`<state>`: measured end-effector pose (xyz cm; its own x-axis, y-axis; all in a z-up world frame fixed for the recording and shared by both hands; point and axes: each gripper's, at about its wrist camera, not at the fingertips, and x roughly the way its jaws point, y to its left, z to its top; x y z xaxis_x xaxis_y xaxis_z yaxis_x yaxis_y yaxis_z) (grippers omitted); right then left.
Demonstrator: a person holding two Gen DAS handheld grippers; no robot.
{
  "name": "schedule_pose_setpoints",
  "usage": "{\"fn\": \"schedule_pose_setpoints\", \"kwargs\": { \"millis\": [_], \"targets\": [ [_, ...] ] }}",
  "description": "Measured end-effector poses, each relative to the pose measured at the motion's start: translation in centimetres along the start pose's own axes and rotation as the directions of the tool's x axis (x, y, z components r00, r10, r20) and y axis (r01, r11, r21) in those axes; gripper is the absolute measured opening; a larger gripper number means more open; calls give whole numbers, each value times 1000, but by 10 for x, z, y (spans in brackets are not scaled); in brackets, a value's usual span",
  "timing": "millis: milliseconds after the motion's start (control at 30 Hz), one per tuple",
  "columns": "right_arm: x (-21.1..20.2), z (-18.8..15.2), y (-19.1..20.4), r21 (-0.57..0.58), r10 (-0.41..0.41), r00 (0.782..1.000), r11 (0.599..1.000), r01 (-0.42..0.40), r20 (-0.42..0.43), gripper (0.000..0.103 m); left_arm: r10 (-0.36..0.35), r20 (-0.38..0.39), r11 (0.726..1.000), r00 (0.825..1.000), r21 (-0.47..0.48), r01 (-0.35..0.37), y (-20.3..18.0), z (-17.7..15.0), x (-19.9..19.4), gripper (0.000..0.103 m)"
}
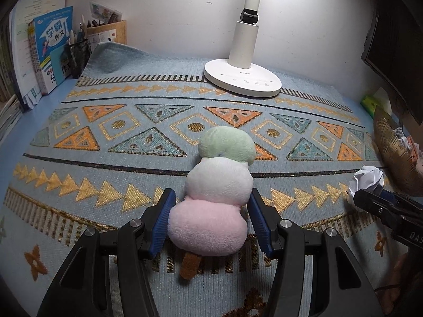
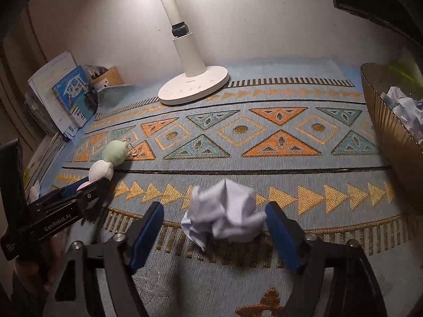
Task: Organize objects
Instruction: 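Carry paper ball and plush stack to the glass tray and open both tools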
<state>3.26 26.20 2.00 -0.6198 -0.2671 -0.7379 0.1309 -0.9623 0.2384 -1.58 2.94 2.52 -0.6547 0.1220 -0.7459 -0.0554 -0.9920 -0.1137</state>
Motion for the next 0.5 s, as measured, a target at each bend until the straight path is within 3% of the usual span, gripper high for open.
{"fn": "schedule_pose_setpoints", "kwargs": {
  "millis": [200,267,300,333,500],
  "targets": [
    [4,0,1,5,-18,1000,1000,18,-21,86,-18,1,1000,1000,3,18,2,0,0,53],
    [2,-2,-2,26,-20,1000,999,20,-16,75,-19,1,1000,1000,8,19,1,0,0,53],
    [1,-4,-3,35,-14,1000,999,15,-14,56,-18,0,1000,1000,11,18,0,0,0,53],
    [0,-5,-4,41,-14,1000,999,14,-14,51,-18,-2,1000,1000,13,18,0,0,0,53],
    [-35,-8,1,46,-32,995,999,27,93,48,11,18,1000,1000,18,-11,-8,-3,-6,52]
  ]
}}
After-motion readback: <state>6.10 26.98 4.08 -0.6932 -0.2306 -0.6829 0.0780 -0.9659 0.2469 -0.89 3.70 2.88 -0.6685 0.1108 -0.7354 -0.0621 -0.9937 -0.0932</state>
